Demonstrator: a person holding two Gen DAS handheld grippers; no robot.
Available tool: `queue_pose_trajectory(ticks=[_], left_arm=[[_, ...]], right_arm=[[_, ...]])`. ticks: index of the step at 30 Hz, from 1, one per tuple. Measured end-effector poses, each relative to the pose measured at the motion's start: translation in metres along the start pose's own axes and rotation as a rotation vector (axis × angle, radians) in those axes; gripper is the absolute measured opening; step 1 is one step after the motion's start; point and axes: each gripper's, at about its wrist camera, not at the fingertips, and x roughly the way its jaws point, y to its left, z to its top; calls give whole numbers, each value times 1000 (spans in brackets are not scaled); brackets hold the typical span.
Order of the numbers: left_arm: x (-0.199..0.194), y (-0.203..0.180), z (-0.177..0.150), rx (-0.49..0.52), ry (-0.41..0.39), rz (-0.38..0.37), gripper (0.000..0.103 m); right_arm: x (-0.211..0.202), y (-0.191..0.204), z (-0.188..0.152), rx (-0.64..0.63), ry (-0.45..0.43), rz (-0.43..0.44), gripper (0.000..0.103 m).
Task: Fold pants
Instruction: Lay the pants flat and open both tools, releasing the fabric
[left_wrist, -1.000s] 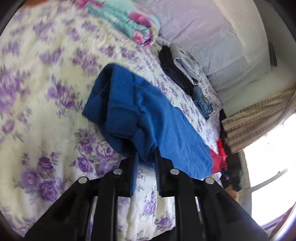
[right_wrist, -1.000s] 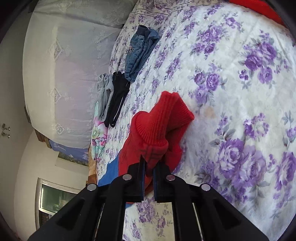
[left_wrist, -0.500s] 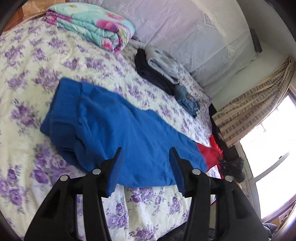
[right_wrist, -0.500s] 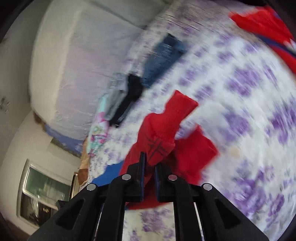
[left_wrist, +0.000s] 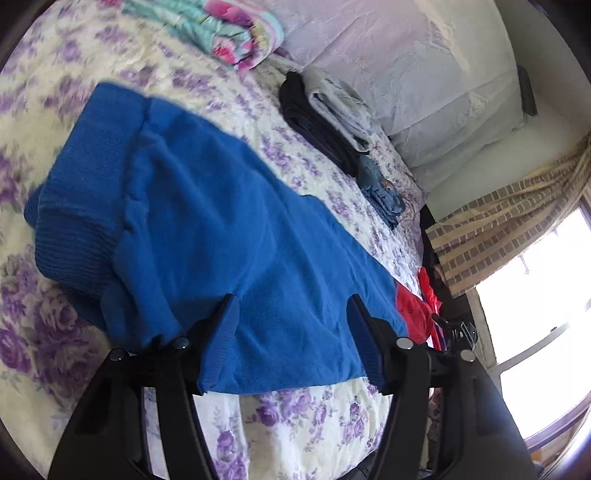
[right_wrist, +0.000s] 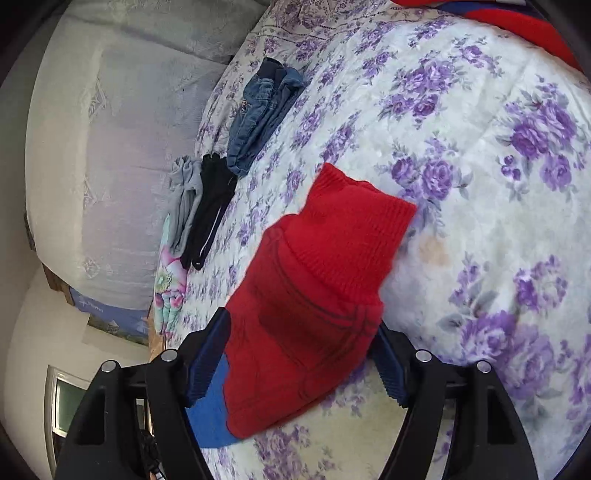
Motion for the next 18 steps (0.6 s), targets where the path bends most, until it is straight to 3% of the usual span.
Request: queue_pose_trajectory(ticks=[1, 2, 6, 8, 10, 11, 12, 14, 16, 18], left_arm=[[2, 4, 1, -17, 3, -5, 57], [1, 6, 1, -24, 4, -7, 56], [0, 12, 1, -38, 9, 2, 44], [1, 15, 1, -38, 11, 0, 42], [1, 16, 1, -45, 12, -5, 41], [-1, 14, 1, -39, 11, 3, 41], [-5, 8, 0, -22, 0, 28, 42], [-16, -6, -2, 27, -32, 64, 47], [-28, -21, -2, 81, -69, 71, 55], [-29, -36, -1, 128, -86, 51, 61]], right_arm=[[0, -2, 0, 17, -6, 25, 25], [-4, -1, 0, 28, -20, 60, 20], [-24, 14, -4, -78, -72, 38, 19], [-16, -11, -2, -31, -11, -25, 19], [-12, -32, -1, 7, 44, 15, 18], [-18, -30, -1, 5, 52, 18, 21], [-31, -27, 1, 14, 38, 2, 32], [-66, -23, 8, 23, -61, -14, 49], [-105, -12, 15, -3, -191, -59, 49], [-109, 16, 22, -100, -192, -17, 49]])
